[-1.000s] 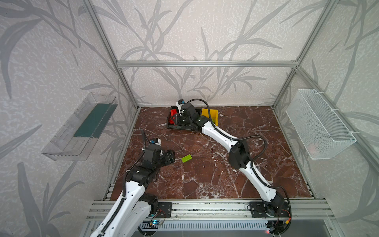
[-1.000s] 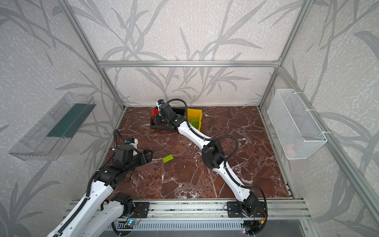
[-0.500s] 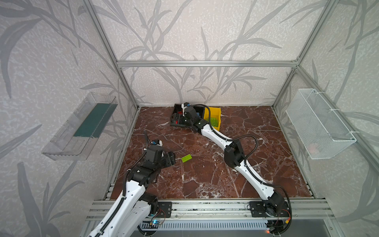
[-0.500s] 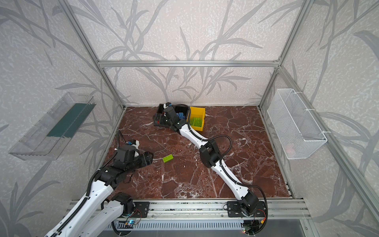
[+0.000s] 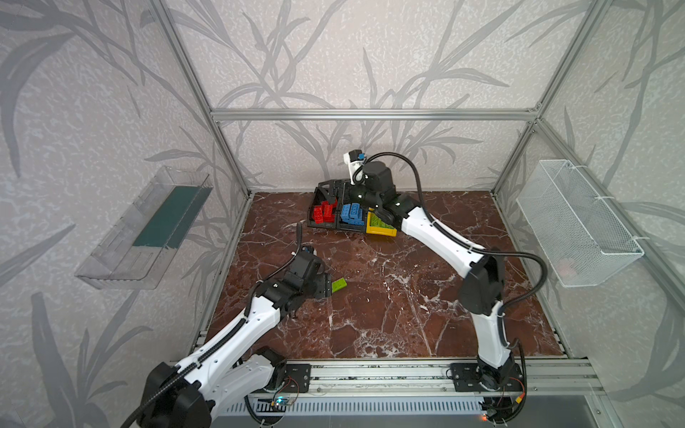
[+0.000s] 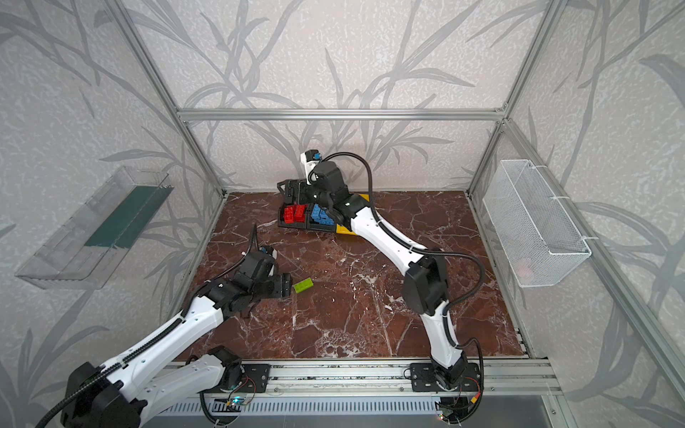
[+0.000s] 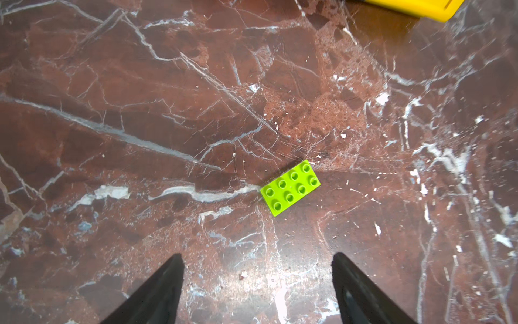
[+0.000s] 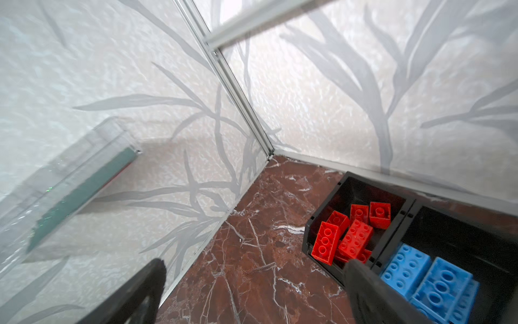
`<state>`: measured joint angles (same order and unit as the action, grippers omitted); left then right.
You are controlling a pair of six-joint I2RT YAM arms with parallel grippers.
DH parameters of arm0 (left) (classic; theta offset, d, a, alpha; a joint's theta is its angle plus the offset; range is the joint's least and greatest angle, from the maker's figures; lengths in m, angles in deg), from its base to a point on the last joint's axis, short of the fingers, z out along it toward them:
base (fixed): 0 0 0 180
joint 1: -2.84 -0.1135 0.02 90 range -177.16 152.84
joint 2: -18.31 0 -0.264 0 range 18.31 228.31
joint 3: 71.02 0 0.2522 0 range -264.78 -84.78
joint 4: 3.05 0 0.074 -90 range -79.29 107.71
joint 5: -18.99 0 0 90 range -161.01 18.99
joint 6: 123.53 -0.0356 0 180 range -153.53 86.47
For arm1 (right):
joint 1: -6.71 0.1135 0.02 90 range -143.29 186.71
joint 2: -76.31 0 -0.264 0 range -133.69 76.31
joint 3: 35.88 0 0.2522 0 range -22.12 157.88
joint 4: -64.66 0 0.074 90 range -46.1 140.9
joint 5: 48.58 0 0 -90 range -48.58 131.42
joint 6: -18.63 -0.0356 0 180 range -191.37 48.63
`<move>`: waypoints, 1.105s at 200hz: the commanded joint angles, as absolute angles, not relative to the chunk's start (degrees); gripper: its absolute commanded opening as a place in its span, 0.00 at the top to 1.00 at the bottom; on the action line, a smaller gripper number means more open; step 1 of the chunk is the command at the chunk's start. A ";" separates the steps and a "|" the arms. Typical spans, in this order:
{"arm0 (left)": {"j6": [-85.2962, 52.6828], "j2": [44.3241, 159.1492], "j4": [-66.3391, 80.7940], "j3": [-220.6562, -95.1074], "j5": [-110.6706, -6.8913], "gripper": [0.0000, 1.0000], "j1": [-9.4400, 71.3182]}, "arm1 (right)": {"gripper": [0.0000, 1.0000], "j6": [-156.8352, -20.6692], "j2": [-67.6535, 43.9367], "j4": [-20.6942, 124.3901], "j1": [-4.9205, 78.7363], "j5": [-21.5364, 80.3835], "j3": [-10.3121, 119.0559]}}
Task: Sort the legos into containers by color
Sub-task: Pick up the lego from the center of the table.
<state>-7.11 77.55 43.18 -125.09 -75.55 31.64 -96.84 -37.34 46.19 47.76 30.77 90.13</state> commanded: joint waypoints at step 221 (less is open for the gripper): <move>-45.50 120.29 61.40 -154.25 -81.61 0.24 37.94 | 0.01 -91.67 19.76 36.35 38.11 35.94 18.13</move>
